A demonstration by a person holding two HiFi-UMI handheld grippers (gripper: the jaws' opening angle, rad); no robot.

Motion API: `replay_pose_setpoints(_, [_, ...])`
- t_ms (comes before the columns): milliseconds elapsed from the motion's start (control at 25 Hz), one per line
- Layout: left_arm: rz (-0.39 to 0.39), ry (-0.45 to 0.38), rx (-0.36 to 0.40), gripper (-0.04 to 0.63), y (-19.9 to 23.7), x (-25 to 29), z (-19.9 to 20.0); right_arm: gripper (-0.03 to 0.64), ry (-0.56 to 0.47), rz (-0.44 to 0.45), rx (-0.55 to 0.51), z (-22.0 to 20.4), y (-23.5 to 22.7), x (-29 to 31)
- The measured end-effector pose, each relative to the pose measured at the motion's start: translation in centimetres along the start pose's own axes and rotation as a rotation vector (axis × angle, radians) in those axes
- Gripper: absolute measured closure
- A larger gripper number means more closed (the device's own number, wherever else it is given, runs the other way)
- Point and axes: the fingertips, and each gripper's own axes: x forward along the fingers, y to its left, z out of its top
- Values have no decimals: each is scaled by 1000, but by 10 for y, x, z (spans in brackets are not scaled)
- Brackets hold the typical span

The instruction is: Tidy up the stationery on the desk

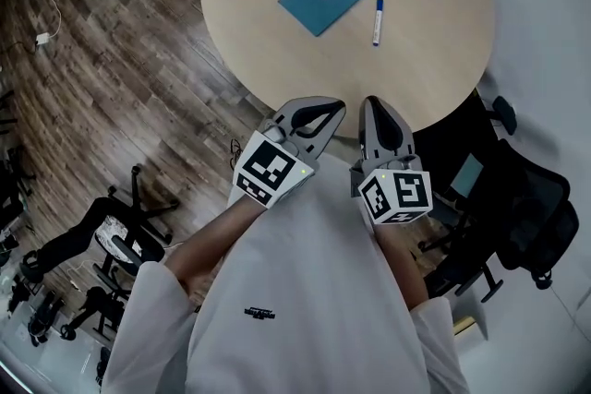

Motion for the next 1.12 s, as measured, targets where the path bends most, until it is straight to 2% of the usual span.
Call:
replay_pose_setpoints(280, [77, 0, -42, 580, 30, 6, 3, 580, -1, -7, 47, 10, -12, 22])
replay_pose_setpoints(400, [128, -35, -72, 580, 46, 11, 13, 580, 1, -12, 65, 13, -21, 33])
replay_pose_setpoints(480, [157, -35, -33, 580, 52, 17, 20, 580, 14, -9, 69, 12, -29, 41])
replay_pose_setpoints(560, [180, -8, 29, 580, 58, 27, 21, 579, 23, 2, 77, 12, -36, 50])
replay_pose_setpoints(600, [185, 7, 35, 578, 62, 34, 20, 579, 25, 11, 81, 12, -40, 56])
replay_pose_setpoints(720, [194, 31, 1, 580, 77, 57, 16, 579, 42, 57, 75, 10, -53, 75])
replay_pose_setpoints(840, [238, 54, 31, 580, 94, 70, 13, 580, 65, 102, 68, 6, -63, 93])
replay_pose_setpoints(1120, [301, 62, 14, 580, 131, 85, -4, 580, 91, 116, 66, -1, -86, 128])
